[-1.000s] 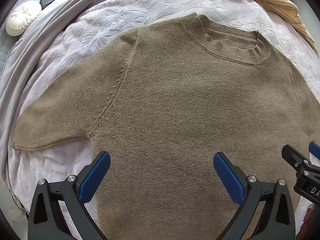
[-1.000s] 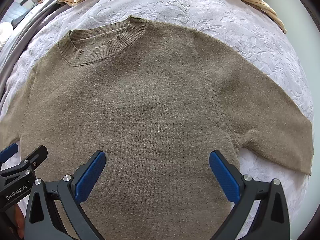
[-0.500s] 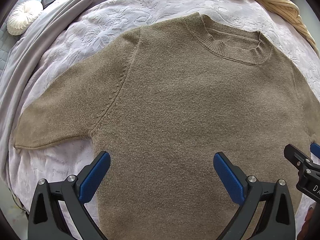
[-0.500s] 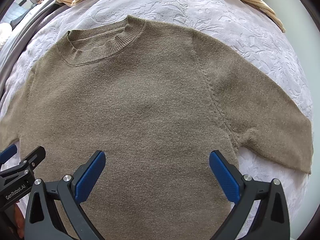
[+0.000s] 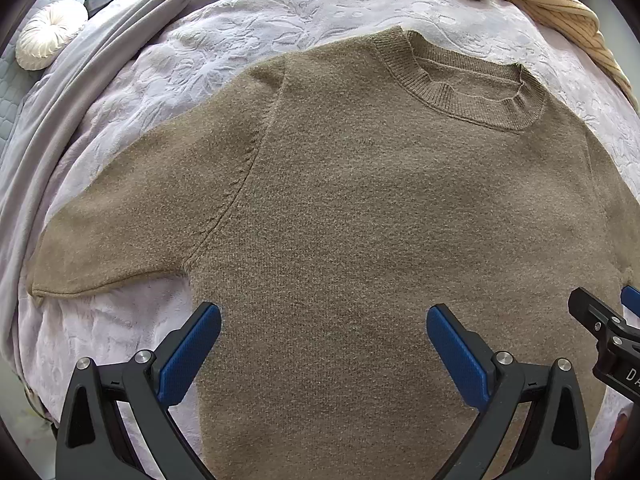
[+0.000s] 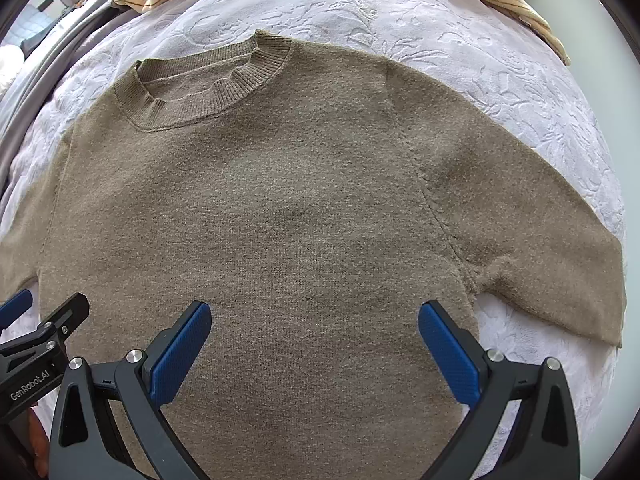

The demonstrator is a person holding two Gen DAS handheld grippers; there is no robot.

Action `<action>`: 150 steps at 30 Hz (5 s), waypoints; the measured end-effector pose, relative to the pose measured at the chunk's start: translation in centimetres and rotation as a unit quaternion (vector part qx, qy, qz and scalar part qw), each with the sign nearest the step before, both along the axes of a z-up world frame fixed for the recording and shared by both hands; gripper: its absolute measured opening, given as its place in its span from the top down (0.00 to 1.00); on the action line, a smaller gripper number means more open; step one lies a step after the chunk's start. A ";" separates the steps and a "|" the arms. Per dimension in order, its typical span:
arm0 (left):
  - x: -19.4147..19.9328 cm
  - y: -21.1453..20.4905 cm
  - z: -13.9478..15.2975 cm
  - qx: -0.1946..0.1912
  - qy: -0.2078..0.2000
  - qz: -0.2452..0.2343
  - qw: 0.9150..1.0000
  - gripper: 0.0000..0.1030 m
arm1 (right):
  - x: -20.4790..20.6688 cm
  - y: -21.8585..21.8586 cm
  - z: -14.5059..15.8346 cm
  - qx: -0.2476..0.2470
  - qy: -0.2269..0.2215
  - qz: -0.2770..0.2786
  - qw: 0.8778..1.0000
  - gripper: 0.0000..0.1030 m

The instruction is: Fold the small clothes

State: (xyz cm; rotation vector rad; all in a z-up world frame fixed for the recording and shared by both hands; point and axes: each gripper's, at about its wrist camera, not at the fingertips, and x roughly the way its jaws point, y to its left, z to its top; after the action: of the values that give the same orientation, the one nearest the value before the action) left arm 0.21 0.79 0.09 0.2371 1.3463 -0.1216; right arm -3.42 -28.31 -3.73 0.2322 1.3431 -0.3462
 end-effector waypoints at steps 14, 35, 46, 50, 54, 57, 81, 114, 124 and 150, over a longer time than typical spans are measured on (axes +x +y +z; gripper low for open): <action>-0.3 0.7 0.4 -0.011 -0.009 -0.001 1.000 0.00 | -0.2 -0.1 0.4 -0.003 0.002 0.001 1.000 0.00; 0.0 0.4 0.5 -0.006 0.012 0.004 1.000 0.00 | 0.2 1.1 1.4 -0.013 0.004 0.003 1.000 0.00; -0.2 1.6 0.5 -0.018 0.017 0.009 1.000 0.00 | 0.2 1.9 2.1 -0.021 0.007 0.001 1.000 0.00; -0.1 2.4 0.2 -0.023 0.015 0.014 1.000 0.00 | 0.2 2.4 2.2 -0.013 0.004 0.010 1.000 0.00; 0.2 4.5 -0.2 -0.052 0.019 0.034 0.998 0.00 | 0.1 3.8 2.3 -0.009 0.003 0.023 1.000 0.00; 0.4 7.6 -0.4 -0.080 0.012 0.058 0.995 0.00 | 0.0 5.2 2.4 -0.004 0.003 0.036 0.999 0.00; 3.4 38.2 -1.5 -0.163 -0.144 0.374 0.902 0.94 | 1.7 19.6 2.5 0.032 0.011 0.120 0.992 0.00; -1.8 -4.3 3.3 -0.147 -0.127 -0.168 0.967 0.21 | -8.0 -3.3 2.3 0.207 -0.102 -0.093 0.969 0.00; 4.4 9.1 5.3 -0.061 -0.162 -0.028 0.985 0.21 | 2.2 12.3 5.7 -0.113 -0.113 0.263 0.952 0.00; 10.0 11.6 -0.3 -0.045 -0.096 0.017 0.994 0.21 | -1.6 -7.6 0.1 0.320 -0.230 -0.195 0.898 0.42</action>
State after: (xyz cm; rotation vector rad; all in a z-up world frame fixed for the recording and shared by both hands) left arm 10.23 12.39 -0.25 0.1454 1.1508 -0.1269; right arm -5.04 -35.89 -3.60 1.0827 0.8907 -0.1514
